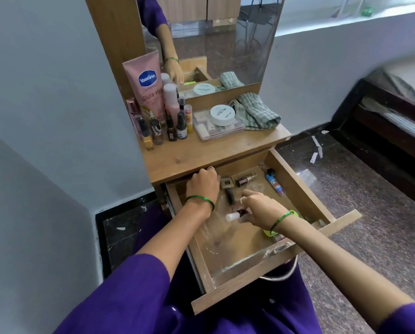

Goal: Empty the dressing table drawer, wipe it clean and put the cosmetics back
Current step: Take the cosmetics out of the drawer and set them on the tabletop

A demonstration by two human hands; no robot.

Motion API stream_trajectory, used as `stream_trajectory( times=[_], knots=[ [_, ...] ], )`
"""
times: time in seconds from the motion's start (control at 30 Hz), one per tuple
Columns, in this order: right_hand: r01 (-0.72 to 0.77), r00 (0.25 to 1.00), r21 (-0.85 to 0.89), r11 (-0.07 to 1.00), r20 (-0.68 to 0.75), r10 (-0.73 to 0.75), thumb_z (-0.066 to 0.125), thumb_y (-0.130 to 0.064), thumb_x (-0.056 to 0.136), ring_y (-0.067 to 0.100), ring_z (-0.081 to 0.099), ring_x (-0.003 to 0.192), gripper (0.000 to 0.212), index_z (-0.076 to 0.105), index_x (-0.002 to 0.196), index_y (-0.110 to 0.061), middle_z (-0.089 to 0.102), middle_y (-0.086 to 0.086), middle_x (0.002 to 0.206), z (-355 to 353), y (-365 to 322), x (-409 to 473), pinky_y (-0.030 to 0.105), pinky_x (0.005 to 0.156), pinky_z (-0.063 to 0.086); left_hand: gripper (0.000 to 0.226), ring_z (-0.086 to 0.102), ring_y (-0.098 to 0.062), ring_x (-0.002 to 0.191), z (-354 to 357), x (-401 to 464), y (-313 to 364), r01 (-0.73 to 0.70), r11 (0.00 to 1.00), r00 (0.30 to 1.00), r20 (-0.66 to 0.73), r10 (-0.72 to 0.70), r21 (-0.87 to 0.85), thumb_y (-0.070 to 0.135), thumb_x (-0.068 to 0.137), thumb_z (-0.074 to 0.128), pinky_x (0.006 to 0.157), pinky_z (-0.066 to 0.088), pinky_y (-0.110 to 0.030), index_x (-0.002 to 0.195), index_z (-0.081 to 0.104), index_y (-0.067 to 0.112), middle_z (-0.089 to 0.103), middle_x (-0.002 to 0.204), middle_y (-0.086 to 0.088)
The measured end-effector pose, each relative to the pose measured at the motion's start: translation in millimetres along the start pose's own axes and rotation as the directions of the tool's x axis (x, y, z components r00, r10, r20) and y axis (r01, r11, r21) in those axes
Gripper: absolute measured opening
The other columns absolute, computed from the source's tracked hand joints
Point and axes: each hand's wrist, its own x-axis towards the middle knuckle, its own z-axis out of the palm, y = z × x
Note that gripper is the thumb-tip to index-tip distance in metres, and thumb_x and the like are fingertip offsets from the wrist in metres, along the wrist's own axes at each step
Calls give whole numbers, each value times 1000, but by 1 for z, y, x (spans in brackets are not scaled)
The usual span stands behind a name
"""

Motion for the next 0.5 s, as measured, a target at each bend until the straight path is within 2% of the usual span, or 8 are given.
stream_trajectory(
  times=[0.1,0.17,0.23,0.27,0.33,0.4,0.43,0.5],
  knots=[
    [-27,997,125,992,-66,36,73,-27,78,16,43,76,46,32,57,-23,34,-11,76,-9,5,-4,33,69,40,25,62,-34,93,-1,-3,1,0,1000,1000,10,0,-24,27,98,44,65,46,-37,99,57,6,64,96,-13],
    [-24,988,238,971,-140,59,77,-23,75,16,42,72,48,32,56,-23,40,-7,77,-18,7,-7,26,67,34,24,62,-33,91,-3,-9,1,-27,999,1000,10,28,-25,28,97,45,64,46,-36,97,57,7,64,92,-12],
    [-10,974,332,943,-211,85,79,-17,73,14,45,70,42,41,56,-26,47,0,81,-27,10,-8,19,63,33,26,62,-33,89,-9,-17,-2,-53,998,999,9,53,-38,31,97,46,64,47,-36,95,58,8,63,89,-12],
    [-1,967,361,933,-239,94,79,-15,72,13,46,69,33,51,60,-26,47,0,80,-32,12,-8,15,61,33,27,62,-32,87,-13,-21,-4,-57,997,998,12,58,-60,33,96,47,65,49,-37,92,58,8,63,87,-11],
    [24,949,387,922,-298,100,79,-17,72,12,47,69,15,67,81,-18,48,-1,81,-41,12,-6,11,61,35,31,62,-31,81,-25,-29,-9,-50,991,999,4,50,-121,37,94,50,66,52,-38,84,57,9,61,81,-9],
    [28,935,409,912,-334,121,79,-22,72,8,47,68,23,68,90,-12,52,-1,84,-50,9,-3,8,60,38,34,62,-26,74,-41,-34,-15,-41,982,998,-53,32,-184,40,91,54,65,54,-38,80,60,8,62,74,-6],
    [38,926,434,900,-355,132,79,-23,72,6,47,68,19,67,85,-15,54,0,85,-54,6,-1,6,61,38,33,62,-23,71,-51,-37,-18,-39,975,995,-97,18,-219,40,90,56,63,53,-34,80,63,9,62,72,-4],
    [81,909,491,867,-394,139,79,-22,73,7,48,67,20,58,71,-23,56,1,84,-62,-6,4,2,63,40,31,58,-15,64,-73,-41,-26,-29,964,982,-190,-23,-266,38,90,58,52,44,-14,82,66,8,61,69,1]
  ],
)
